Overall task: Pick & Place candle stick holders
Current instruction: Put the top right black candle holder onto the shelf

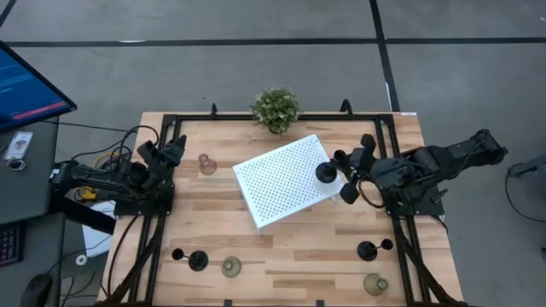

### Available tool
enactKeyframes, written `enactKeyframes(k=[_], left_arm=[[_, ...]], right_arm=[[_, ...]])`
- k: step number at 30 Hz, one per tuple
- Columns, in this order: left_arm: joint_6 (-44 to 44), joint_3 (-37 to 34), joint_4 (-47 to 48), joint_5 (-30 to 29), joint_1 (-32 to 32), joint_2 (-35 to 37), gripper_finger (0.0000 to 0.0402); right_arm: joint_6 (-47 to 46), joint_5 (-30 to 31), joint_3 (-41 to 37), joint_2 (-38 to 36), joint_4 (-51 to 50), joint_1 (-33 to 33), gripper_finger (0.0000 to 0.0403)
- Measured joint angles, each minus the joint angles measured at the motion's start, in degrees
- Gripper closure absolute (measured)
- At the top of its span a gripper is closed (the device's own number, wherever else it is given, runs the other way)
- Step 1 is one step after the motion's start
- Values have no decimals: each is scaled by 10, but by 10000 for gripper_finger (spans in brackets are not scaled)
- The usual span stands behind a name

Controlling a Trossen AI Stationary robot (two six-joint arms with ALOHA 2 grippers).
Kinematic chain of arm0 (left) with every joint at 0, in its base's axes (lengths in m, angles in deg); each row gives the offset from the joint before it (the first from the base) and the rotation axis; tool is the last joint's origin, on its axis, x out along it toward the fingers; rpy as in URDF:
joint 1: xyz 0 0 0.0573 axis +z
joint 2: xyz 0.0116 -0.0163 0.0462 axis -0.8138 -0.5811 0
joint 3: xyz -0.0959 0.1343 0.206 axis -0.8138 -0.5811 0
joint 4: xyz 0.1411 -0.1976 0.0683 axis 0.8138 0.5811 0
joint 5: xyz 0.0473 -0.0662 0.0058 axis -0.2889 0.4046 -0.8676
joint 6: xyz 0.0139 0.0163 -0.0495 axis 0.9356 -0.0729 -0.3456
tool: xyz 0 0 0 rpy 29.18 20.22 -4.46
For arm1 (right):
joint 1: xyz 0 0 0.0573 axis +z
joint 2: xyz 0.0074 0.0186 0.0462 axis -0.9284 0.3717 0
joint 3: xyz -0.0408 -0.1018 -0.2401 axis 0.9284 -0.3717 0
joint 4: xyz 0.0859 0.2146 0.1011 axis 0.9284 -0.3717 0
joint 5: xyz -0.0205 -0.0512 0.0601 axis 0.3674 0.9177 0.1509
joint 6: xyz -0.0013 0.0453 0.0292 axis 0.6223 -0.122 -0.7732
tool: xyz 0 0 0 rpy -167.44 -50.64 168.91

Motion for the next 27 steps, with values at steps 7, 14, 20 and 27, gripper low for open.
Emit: enactKeyframes(k=[7,14,20,27], left_arm=[[-2,0,0,0,0,0,392],[-3,0,0,0,0,0,392],[-2,0,0,0,0,0,392],[-2,0,0,0,0,0,392]], right_arm=[[-33,3,-1,43,-23,8,394],[-47,23,-6,42,-39,20,394],[-77,44,-51,5,-22,48,394],[-44,46,-90,-34,39,65,394]])
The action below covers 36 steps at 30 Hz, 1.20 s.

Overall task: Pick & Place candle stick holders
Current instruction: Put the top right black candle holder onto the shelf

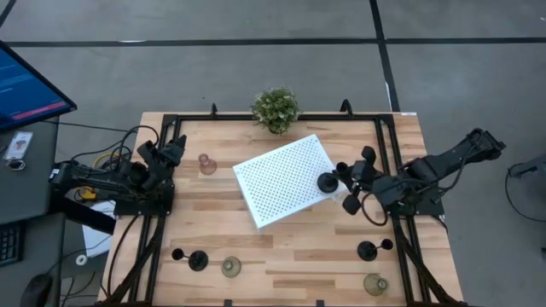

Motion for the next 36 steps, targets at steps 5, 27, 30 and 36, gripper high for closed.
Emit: enactKeyframes(k=[5,27,30,36], left_arm=[[0,0,0,0,0,0,392],[0,0,0,0,0,0,392],[0,0,0,0,0,0,392],[0,0,0,0,0,0,392]], right_arm=[[2,1,-24,-19,12,-1,394],[31,-50,-24,8,30,-31,394],[31,-50,-23,16,35,-32,392],[30,-49,-23,20,38,-32,389]])
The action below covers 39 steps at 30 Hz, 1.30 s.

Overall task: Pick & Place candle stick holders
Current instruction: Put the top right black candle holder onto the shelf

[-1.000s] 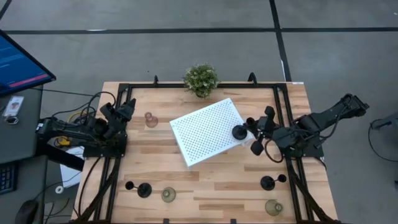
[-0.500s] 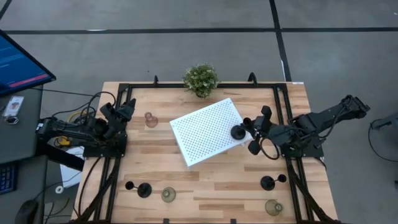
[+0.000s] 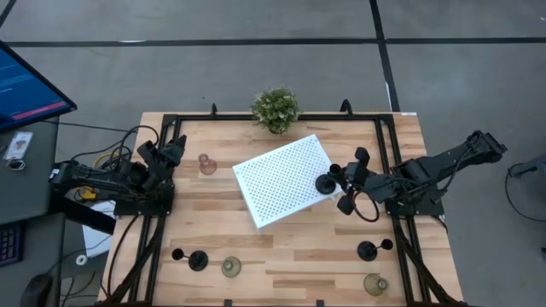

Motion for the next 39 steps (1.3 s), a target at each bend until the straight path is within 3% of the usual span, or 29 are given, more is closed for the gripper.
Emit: enactKeyframes(k=[5,16,23,28,34,39], left_arm=[[0,0,0,0,0,0,392],[17,0,0,3,0,0,378],[35,6,2,64,0,0,316],[102,58,16,128,0,-25,255],[135,157,158,126,0,-86,191],[134,253,319,79,0,-134,170]], right_arm=[[0,0,0,-1,0,0,375],[0,-3,-2,0,-3,-4,299],[-3,-3,-2,0,11,-7,202],[5,-3,10,-1,11,-7,145],[38,-2,35,-1,7,-7,138],[47,-1,57,-1,-12,-7,138]])
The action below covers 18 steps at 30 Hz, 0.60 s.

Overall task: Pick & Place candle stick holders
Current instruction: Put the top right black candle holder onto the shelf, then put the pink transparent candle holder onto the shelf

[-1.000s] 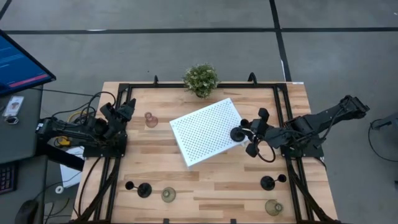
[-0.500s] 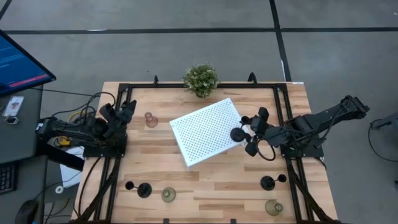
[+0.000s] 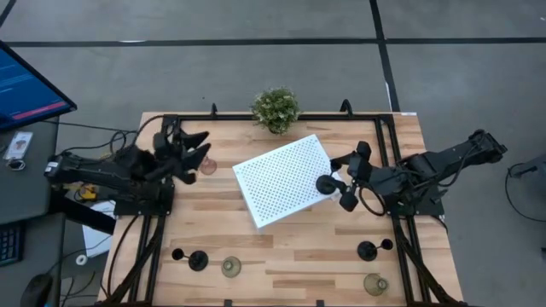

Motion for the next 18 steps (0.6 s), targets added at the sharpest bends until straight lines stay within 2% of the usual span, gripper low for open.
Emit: enactKeyframes(k=[9,15,18], left_arm=[[-8,180,331,-121,0,-53,173],[-93,256,558,-208,0,-93,173],[-168,277,661,-212,13,-119,173]], right_arm=[[-6,1,44,-1,-77,5,138],[-6,1,56,-1,-101,5,138],[-6,1,56,-1,-102,5,138]])
